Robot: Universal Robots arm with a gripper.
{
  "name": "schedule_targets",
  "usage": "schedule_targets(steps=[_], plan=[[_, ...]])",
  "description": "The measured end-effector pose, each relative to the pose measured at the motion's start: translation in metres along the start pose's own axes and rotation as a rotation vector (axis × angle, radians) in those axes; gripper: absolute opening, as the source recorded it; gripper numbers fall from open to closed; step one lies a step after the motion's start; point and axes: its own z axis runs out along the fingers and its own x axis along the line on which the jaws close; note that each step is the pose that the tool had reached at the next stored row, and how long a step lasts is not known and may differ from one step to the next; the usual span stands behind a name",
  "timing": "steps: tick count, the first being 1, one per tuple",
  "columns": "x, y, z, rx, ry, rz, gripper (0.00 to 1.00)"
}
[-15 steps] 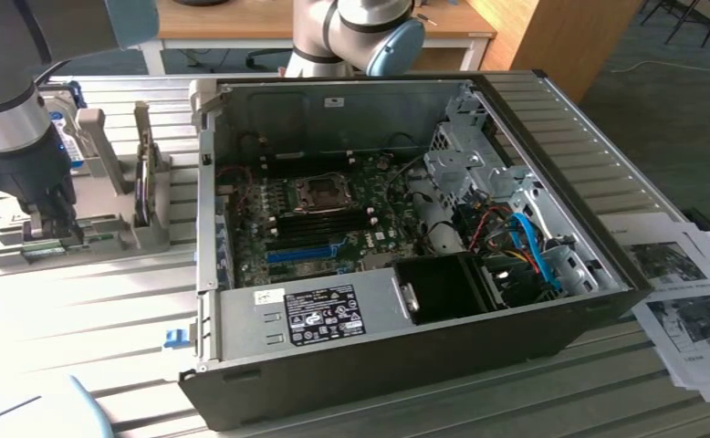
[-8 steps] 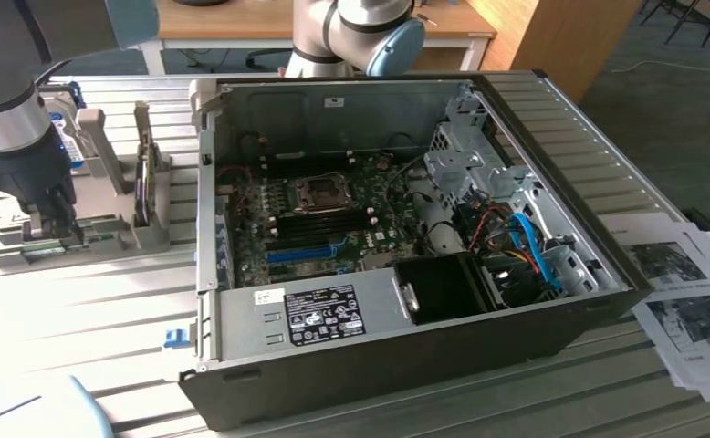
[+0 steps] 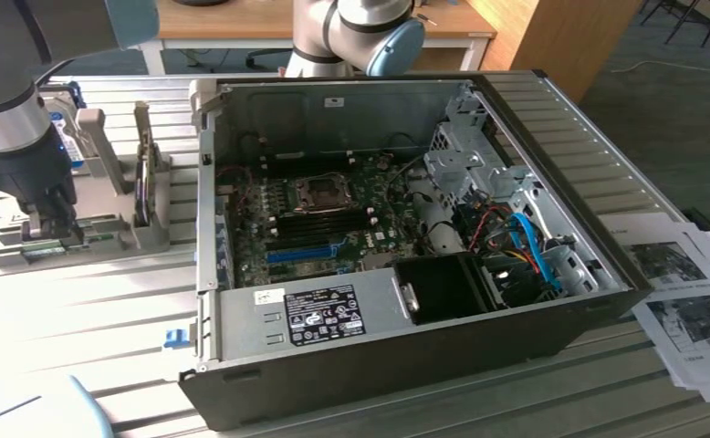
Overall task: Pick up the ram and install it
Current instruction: 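Pick up the ram and move it above insertion slot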
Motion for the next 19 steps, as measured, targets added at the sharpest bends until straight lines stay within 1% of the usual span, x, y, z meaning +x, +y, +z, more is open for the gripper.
schedule_targets(steps=[5,10,12,19], plan=[[0.0,0.0,0.0,0.0002,-0.0006,0.012,0.11],[0.0,0.0,-0.0001,0.0005,-0.0008,0.013,0.11],[-0.0001,0.0002,-0.0026,0.0002,-0.0007,0.013,0.11],[-0.0001,0.0003,-0.007,0.0002,-0.0003,0.013,0.11]])
